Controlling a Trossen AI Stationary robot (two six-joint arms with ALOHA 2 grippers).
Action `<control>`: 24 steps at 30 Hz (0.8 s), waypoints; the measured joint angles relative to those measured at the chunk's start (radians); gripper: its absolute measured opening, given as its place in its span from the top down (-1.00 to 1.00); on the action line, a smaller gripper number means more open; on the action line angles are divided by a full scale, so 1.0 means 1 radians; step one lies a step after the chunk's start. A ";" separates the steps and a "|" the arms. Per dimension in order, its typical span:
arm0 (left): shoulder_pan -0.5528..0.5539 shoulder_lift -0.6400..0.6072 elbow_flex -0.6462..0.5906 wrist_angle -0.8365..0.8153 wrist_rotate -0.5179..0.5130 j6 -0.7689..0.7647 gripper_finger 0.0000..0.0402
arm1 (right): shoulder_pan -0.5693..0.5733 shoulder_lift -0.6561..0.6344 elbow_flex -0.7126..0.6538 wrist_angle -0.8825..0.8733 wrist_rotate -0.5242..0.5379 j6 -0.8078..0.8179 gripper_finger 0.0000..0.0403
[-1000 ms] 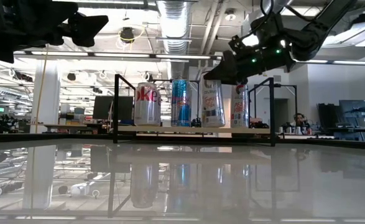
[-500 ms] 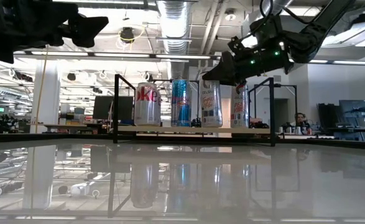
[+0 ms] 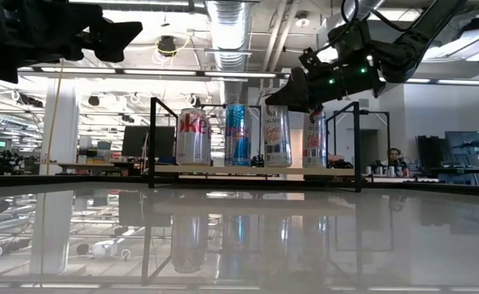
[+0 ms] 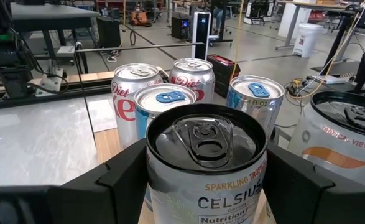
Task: Place canned beverage on shelf
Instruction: Put the white-yellow soda can on the shelf aligned with the other white-yellow soda can on the shelf
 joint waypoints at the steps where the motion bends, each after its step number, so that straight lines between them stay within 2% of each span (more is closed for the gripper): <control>1: 0.000 0.000 0.000 0.000 0.000 0.000 -0.80 | 0.000 0.000 0.000 -0.001 0.000 0.000 -0.42; 8: 0.000 0.000 0.000 0.000 0.000 0.000 -0.80 | 0.000 0.001 -0.001 -0.004 -0.001 0.001 -0.43; 17: 0.000 0.000 0.000 0.000 0.000 0.000 -0.80 | 0.000 0.008 -0.007 -0.063 -0.007 0.004 -0.72; 24: 0.000 0.000 0.000 0.000 0.000 0.001 -0.80 | -0.001 0.005 -0.005 -0.101 -0.008 -0.005 -0.76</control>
